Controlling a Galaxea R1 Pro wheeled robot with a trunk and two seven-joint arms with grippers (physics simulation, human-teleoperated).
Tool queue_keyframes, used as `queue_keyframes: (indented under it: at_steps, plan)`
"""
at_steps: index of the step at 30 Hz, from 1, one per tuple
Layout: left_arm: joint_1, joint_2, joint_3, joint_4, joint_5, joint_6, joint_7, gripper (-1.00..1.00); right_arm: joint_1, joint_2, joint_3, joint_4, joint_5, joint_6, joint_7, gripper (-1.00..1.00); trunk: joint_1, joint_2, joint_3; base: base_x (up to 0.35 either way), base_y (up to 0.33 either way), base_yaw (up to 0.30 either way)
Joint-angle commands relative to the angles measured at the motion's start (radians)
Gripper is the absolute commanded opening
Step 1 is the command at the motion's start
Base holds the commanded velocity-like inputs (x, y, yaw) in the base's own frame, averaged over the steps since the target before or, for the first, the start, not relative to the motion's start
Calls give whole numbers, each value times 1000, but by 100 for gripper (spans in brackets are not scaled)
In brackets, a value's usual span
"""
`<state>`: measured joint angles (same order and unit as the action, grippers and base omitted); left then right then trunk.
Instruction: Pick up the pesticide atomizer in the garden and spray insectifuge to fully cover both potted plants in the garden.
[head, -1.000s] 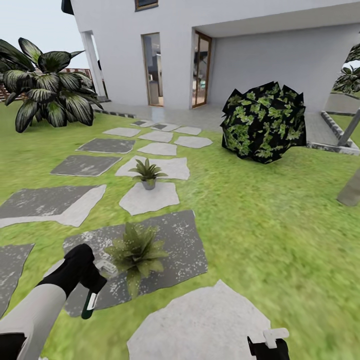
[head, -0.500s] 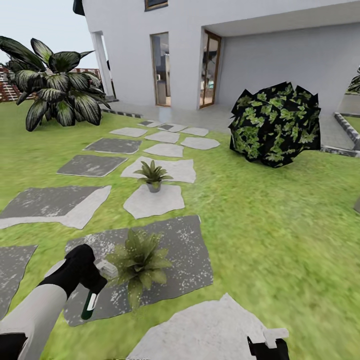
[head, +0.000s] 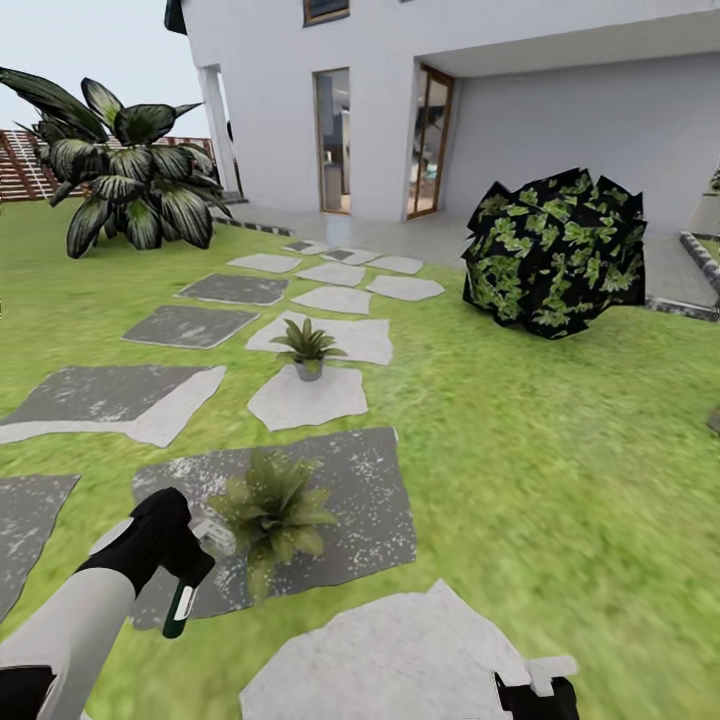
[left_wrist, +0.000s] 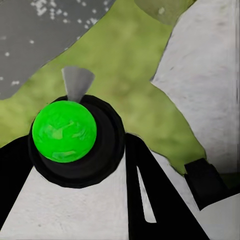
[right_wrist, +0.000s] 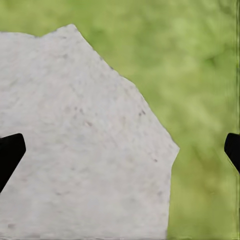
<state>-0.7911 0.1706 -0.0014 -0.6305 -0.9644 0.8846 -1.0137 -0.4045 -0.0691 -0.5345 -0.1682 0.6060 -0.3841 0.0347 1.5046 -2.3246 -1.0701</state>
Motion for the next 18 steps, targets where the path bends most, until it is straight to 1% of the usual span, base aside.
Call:
queue_keyframes:
  at_steps: [1, 4, 6, 18]
  plan:
    - [0, 0, 0, -2, -8, 5, -9, -100, -1, 0, -8, 1, 6, -4, 4, 100, 0, 0, -1, -124, -256, 0]
    - [0, 0, 0, -3, -8, 5, -9, -100, -1, 0, -8, 1, 6, -4, 4, 100, 0, 0, -1, -33, -267, 22]
    - [0, 0, 2, -3, -8, 5, -9, -100, -1, 0, -8, 1, 6, -4, 4, 100, 0, 0, -1, -7, -271, 155]
    - [0, -2, 6, -2, -8, 2, -9, -100, -1, 0, -8, -1, 6, -4, 2, 100, 0, 0, -1, 7, -272, 272]
